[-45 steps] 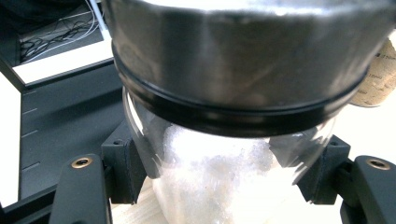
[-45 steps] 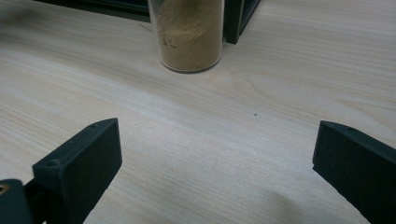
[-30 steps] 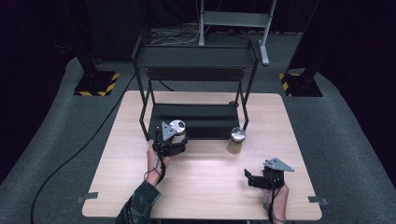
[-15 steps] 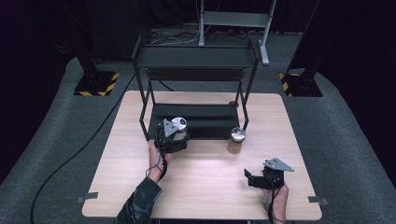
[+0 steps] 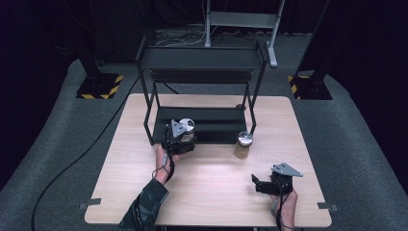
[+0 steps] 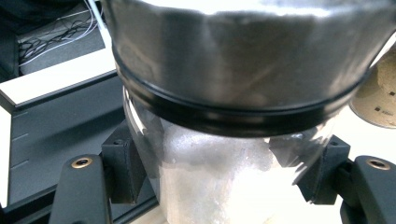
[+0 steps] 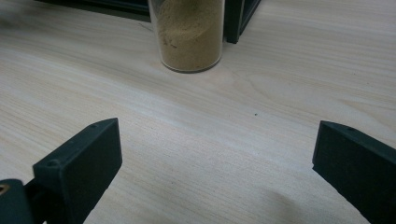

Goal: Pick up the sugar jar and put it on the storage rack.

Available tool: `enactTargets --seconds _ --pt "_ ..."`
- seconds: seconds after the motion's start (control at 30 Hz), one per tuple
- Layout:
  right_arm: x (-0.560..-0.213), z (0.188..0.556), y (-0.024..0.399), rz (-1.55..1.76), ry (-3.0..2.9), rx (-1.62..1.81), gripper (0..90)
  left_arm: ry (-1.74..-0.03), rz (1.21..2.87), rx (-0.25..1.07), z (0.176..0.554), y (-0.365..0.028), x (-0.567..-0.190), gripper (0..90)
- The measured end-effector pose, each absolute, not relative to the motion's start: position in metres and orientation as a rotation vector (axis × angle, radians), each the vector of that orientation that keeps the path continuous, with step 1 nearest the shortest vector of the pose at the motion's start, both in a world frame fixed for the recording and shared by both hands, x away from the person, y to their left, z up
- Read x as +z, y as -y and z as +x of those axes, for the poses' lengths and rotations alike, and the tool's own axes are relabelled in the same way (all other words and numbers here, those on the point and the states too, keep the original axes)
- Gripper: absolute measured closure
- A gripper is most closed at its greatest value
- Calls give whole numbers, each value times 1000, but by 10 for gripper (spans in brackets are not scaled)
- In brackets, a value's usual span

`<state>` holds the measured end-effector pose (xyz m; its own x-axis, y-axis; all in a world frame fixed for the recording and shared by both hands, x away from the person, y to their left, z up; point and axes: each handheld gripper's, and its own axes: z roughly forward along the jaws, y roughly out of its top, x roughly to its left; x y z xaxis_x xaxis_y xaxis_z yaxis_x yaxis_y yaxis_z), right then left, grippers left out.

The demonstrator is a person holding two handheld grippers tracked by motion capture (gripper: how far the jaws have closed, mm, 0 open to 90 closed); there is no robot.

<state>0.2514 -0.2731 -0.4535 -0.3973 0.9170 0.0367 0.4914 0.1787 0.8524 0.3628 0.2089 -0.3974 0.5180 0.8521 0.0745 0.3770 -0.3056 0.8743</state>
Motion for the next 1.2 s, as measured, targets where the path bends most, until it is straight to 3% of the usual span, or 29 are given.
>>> enactTargets --seconds 1.2 --pt "-454 251 273 1319 -1966 1135 4 -1047 1920 675 394 -201 -400 298"
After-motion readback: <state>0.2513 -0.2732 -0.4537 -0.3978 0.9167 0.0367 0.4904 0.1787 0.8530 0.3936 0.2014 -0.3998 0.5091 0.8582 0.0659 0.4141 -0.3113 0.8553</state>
